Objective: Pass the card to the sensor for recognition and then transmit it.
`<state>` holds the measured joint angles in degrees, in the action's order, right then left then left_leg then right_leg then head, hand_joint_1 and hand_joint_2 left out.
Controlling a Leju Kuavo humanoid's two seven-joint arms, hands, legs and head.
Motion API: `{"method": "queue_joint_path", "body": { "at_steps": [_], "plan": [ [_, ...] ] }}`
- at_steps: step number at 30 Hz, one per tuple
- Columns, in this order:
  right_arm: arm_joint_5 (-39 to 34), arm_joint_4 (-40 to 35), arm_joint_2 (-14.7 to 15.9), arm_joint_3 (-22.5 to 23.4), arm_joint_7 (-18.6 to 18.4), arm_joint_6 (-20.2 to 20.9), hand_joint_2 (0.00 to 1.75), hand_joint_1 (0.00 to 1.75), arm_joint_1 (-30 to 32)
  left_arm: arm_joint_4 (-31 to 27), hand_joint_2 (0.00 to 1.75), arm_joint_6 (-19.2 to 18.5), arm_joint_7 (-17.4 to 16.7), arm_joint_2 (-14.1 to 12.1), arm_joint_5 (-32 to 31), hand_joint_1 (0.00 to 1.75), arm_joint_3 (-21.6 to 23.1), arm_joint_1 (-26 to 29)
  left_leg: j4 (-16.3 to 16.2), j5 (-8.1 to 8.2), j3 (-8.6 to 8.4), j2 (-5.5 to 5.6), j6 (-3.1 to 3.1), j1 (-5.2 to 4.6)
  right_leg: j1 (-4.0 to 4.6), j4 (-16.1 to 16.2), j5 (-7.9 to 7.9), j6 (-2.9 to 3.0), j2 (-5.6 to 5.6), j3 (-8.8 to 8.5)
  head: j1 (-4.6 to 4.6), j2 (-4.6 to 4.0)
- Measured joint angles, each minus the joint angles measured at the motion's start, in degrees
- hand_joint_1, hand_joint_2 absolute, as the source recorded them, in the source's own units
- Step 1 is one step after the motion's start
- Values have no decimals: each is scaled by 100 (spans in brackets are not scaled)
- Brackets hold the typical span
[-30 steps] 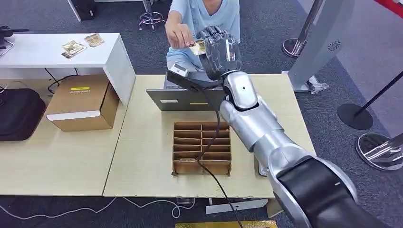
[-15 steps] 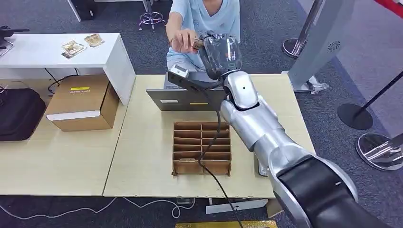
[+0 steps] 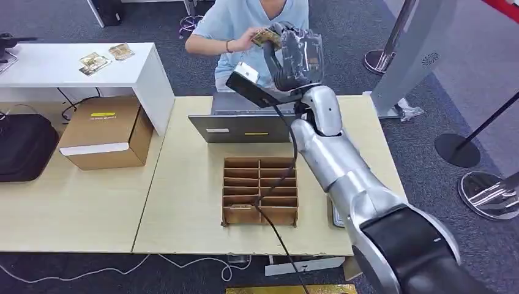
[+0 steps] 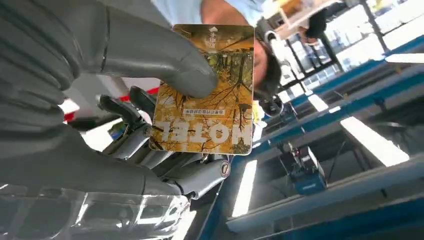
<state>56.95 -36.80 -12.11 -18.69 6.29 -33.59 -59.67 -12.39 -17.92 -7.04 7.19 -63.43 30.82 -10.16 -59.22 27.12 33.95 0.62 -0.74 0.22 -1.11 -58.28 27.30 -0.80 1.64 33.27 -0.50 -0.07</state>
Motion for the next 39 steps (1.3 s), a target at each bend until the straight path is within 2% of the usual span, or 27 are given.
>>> {"method": "queue_joint_path", "body": {
  "at_steps": [4, 8, 11, 15, 22, 24, 26, 32, 36, 39],
  "plan": [
    [-721, -455, 77, 181, 363, 170, 175, 175, 166, 0, 0, 61, -2, 0, 79, 0, -168, 46, 0, 0, -1, 0, 0, 0, -1, 0, 0, 0, 0, 0, -2, 0],
    [-1525, -770, 214, 309, 598, 761, 175, 175, 291, 0, 0, 66, -7, 0, 127, 0, -309, 74, -1, 0, -1, 1, 0, -3, -2, 1, 0, 0, 1, -1, -4, 0],
    [-2652, -871, 319, 492, 823, 1765, 175, 175, 335, 0, 0, 26, 0, 2, 74, 0, -341, 74, -2, 0, -1, 1, 0, -4, -2, 1, -1, 0, 0, 0, -2, 0],
    [-4308, -912, 549, 853, 1092, 3531, 175, 175, 398, 0, 0, -48, 107, 2, -22, 0, -361, 63, -4, 0, -1, 4, 0, -4, -2, 2, -1, 0, 3, -1, -2, 0],
    [-5462, -823, 1374, 1224, 1201, 5476, 175, 175, 442, 0, 0, -135, 232, -2, -59, 0, -424, 58, -4, 2, 2, 8, 4, -12, -14, 4, -2, -4, 7, -2, 2, 0],
    [-5689, -717, 1611, 1277, 1227, 5913, 175, 175, 435, 0, 0, -148, 236, -4, -6, 0, -440, 59, -4, 2, 3, 9, 4, -13, -16, 4, -3, -5, 8, -2, 0, 0],
    [-5913, -585, 1855, 1338, 1303, 6244, 175, 175, 420, 2, 0, -151, 232, -4, 79, 0, -453, 63, -4, 4, 3, 9, 7, -16, -17, 5, -3, -6, 7, -2, 0, 0],
    [-6167, -180, 2413, 1401, 1286, 6717, 175, 175, 354, 2, 0, -146, 229, -4, 99, 0, -531, 76, -5, 4, 3, 15, 7, -16, -16, 5, -3, -6, 10, -3, -2, 0],
    [-6187, 30, 2715, 1395, 1131, 6701, 175, 175, 386, 13, 0, -168, 190, -7, 306, 0, -639, 97, -5, 4, 2, 13, 7, -16, -16, 5, -3, -6, 6, -1, 0, 0],
    [-6484, 67, 2936, 1382, 953, 6666, 175, 175, 587, 17, 0, -157, 195, -9, 319, 0, -733, 112, -5, 5, 2, 20, 8, -15, -16, 8, -1, -9, 14, -3, 2, 0]
  ]
}}
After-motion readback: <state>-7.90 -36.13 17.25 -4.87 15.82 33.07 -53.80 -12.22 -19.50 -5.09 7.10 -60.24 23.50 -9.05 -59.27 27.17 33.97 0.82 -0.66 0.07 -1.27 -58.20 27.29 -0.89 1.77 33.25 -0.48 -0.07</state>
